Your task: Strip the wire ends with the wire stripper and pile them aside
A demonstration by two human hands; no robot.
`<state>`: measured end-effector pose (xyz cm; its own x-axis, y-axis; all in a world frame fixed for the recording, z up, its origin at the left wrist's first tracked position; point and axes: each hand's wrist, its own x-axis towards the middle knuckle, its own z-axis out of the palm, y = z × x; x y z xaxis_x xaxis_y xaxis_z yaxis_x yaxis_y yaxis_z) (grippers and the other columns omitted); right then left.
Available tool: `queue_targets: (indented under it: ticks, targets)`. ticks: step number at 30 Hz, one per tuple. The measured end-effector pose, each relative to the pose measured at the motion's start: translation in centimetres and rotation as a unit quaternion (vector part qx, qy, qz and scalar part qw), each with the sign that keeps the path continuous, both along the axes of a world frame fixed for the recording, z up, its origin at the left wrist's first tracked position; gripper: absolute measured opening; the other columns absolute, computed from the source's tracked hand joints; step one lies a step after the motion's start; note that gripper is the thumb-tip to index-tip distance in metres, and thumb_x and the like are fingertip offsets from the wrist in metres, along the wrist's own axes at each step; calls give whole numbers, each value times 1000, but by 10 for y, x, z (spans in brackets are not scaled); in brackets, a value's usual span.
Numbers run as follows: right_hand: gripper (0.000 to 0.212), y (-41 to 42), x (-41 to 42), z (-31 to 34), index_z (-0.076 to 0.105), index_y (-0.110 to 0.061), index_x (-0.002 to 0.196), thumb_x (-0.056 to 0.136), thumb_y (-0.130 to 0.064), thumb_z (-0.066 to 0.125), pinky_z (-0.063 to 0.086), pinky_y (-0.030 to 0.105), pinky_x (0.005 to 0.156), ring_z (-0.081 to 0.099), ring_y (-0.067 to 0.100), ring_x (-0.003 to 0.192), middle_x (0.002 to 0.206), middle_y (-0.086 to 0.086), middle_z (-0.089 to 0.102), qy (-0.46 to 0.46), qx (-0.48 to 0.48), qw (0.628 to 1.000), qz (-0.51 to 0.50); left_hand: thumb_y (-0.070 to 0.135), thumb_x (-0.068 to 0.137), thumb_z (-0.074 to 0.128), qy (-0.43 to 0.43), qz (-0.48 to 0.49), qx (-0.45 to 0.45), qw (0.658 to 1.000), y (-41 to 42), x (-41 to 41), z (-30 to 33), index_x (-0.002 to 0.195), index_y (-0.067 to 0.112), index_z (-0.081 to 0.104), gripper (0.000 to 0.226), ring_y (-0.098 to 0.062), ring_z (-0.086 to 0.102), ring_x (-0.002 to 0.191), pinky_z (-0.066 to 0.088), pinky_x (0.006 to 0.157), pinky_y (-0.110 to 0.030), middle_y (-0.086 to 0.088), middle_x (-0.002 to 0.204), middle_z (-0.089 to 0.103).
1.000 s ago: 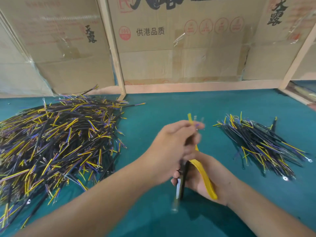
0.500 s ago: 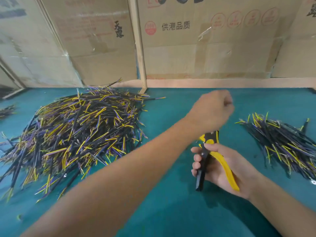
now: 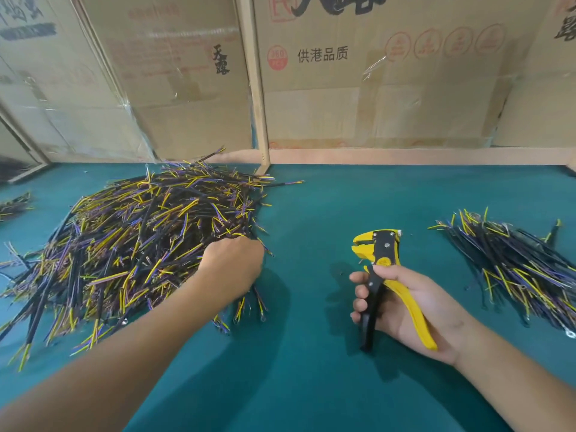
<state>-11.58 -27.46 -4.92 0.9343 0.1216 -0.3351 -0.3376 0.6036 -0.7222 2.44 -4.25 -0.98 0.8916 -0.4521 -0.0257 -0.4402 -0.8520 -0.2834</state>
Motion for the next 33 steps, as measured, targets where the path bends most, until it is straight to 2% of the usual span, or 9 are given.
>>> queue_targets:
  ticks: [2, 4, 6, 9, 13, 18, 23, 28, 33]
  targets:
    - [41, 1, 0, 1, 65, 4, 109, 84, -28, 67, 56, 47, 73, 55, 29, 71, 83, 15, 53, 1, 2, 1000, 0, 31, 98, 48, 5, -15, -94, 995, 2, -2, 12, 84, 15, 45, 22, -32, 64, 93, 39, 66, -32, -5, 97, 67]
    - [40, 2, 0, 2, 64, 3, 109, 83, -27, 67, 55, 46, 72, 54, 30, 70, 82, 15, 52, 1, 8, 1000, 1, 31, 96, 54, 76, -74, -272, 956, -2, -6, 28, 80, 15, 54, 23, -16, 59, 69, 40, 59, -25, 8, 72, 63]
    - [39, 3, 0, 3, 65, 3, 108, 83, -26, 67, 55, 46, 72, 54, 30, 70, 82, 16, 53, -2, 12, 1000, 5, 21, 96, 60, 201, -126, -434, 869, -13, -15, 40, 75, 14, 55, 23, -7, 52, 53, 43, 53, -21, 10, 60, 60]
    - [38, 3, 0, 5, 65, 3, 107, 83, -26, 66, 55, 46, 72, 54, 30, 69, 82, 16, 53, -9, 6, 1000, -2, 0, 96, 59, 324, -161, -574, 735, -34, -25, 38, 80, -1, 50, 19, -15, 56, 50, 50, 51, -24, -2, 64, 64]
    - [37, -1, 1, 8, 65, 2, 108, 83, -25, 62, 55, 45, 71, 54, 29, 68, 79, 14, 53, -25, -26, 998, -41, -4, 96, 56, 387, -143, -638, 650, -52, -29, 16, 94, 8, 49, 14, -15, 45, 42, 38, 40, -21, -7, 68, 62]
    - [34, -4, 5, 11, 63, -1, 105, 83, -27, 63, 57, 45, 72, 57, 29, 69, 79, 13, 56, -67, -62, 992, -92, 18, 102, 54, 366, -163, -620, 674, -60, -31, -3, 94, 14, 57, 10, -11, 35, 43, 31, 44, -17, -3, 61, 56]
    - [31, -1, 3, 12, 67, -5, 96, 79, -30, 74, 58, 42, 71, 60, 29, 71, 80, 13, 59, -104, -74, 985, -112, 16, 102, 54, 349, -200, -599, 692, -59, -41, -7, 92, 10, 60, 13, -12, 40, 46, 35, 47, -15, 1, 64, 62]
    - [23, 1, -2, 14, 67, -4, 97, 85, -25, 67, 58, 42, 73, 61, 28, 72, 80, 13, 60, -118, -81, 984, -110, 18, 102, 54, 374, -200, -601, 678, -58, -47, -8, 94, 7, 60, 14, -15, 49, 49, 38, 45, -21, 1, 72, 67]
    - [32, 4, -2, 16, 63, -3, 99, 80, -25, 76, 57, 37, 69, 60, 30, 73, 81, 15, 59, -122, -96, 982, -110, 19, 103, 52, 417, -208, -576, 671, -58, -50, -9, 97, 12, 59, 12, -14, 50, 45, 38, 43, -21, -1, 73, 70]
